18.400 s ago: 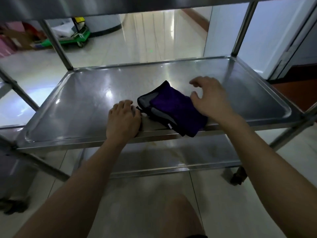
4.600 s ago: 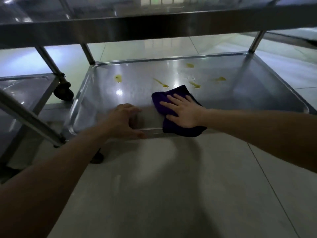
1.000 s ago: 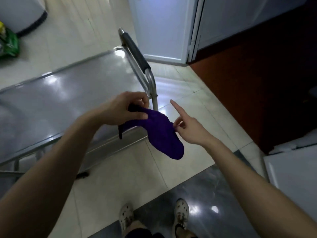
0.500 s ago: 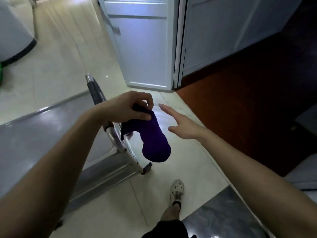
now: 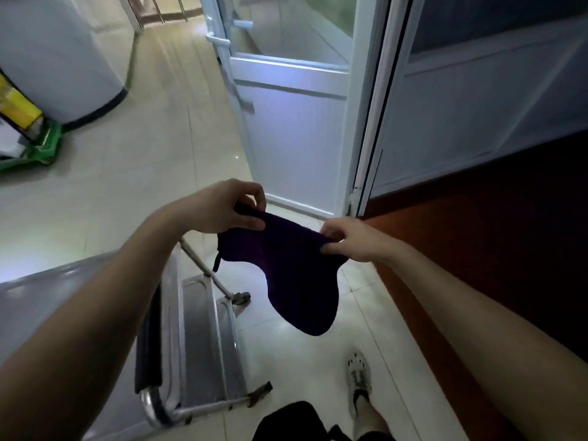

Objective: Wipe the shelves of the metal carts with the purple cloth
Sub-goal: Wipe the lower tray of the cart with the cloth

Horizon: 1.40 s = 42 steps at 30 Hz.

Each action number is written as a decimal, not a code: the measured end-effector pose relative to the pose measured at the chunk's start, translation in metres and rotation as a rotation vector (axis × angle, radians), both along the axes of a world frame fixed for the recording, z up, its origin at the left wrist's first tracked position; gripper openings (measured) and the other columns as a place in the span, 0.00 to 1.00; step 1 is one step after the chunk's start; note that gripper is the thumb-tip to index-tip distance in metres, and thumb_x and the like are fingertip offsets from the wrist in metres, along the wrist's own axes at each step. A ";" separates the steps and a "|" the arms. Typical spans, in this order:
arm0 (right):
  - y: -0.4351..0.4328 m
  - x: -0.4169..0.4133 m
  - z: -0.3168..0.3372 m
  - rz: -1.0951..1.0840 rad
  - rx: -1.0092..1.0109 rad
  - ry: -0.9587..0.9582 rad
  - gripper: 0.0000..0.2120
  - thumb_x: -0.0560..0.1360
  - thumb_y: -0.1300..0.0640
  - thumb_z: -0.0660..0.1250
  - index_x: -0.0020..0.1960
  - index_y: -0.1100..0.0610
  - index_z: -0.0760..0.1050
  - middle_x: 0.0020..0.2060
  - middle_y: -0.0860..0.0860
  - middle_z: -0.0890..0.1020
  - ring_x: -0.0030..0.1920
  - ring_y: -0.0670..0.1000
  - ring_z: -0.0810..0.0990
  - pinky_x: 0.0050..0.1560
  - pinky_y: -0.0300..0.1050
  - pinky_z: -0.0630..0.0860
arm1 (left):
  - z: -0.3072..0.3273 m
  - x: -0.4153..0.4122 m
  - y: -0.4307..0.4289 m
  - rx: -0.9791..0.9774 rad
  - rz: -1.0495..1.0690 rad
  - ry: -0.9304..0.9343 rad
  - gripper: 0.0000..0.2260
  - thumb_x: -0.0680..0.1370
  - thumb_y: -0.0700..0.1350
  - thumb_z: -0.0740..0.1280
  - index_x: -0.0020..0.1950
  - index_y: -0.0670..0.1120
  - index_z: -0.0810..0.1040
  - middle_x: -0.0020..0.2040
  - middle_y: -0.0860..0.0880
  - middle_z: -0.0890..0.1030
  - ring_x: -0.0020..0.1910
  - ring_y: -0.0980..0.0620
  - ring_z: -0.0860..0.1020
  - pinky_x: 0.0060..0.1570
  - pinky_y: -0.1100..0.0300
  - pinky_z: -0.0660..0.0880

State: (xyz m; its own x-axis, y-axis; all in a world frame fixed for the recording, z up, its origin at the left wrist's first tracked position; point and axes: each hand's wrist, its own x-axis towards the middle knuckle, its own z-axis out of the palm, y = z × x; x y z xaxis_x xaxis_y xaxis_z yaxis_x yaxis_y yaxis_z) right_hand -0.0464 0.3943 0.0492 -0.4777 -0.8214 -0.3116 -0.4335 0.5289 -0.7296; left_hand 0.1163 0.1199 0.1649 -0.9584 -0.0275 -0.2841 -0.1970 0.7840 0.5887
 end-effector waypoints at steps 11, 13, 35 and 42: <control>-0.207 -0.191 0.039 0.316 -0.077 0.324 0.06 0.83 0.53 0.71 0.57 0.47 0.85 0.50 0.43 0.83 0.51 0.46 0.81 0.55 0.46 0.78 | -0.050 -0.045 -0.149 -0.069 0.647 0.013 0.08 0.72 0.46 0.85 0.44 0.54 0.87 0.38 0.53 0.87 0.39 0.48 0.87 0.34 0.62 0.81; -0.260 -0.210 0.051 0.414 -0.099 0.446 0.07 0.84 0.52 0.70 0.58 0.48 0.85 0.52 0.45 0.79 0.54 0.49 0.79 0.57 0.47 0.76 | -0.054 -0.048 -0.180 -0.080 0.733 0.048 0.08 0.73 0.47 0.85 0.43 0.52 0.87 0.38 0.50 0.87 0.40 0.46 0.87 0.38 0.55 0.83; -0.775 -0.176 0.085 1.074 -0.188 0.244 0.17 0.85 0.63 0.59 0.64 0.42 0.66 0.61 0.45 0.84 0.54 0.50 0.82 0.46 0.41 0.77 | -0.060 -0.096 -0.498 0.143 1.236 0.377 0.10 0.69 0.44 0.87 0.42 0.50 0.87 0.70 0.58 0.73 0.69 0.58 0.74 0.55 0.61 0.77; -0.919 -0.121 0.082 1.365 -0.164 0.093 0.19 0.80 0.45 0.73 0.67 0.47 0.72 0.54 0.43 0.86 0.51 0.45 0.84 0.48 0.44 0.84 | -0.072 -0.050 -0.582 0.069 1.530 0.435 0.10 0.71 0.47 0.86 0.41 0.58 0.86 0.48 0.59 0.85 0.47 0.59 0.83 0.43 0.62 0.77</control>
State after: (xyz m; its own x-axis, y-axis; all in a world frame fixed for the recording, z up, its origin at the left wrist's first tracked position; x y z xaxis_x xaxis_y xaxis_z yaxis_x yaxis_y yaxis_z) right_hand -0.1677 -0.5247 0.1312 0.7162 -0.6747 -0.1785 -0.5845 -0.4401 -0.6816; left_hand 0.0667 -0.4623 0.0931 -0.0450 -0.9977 -0.0500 -0.5541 -0.0167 0.8323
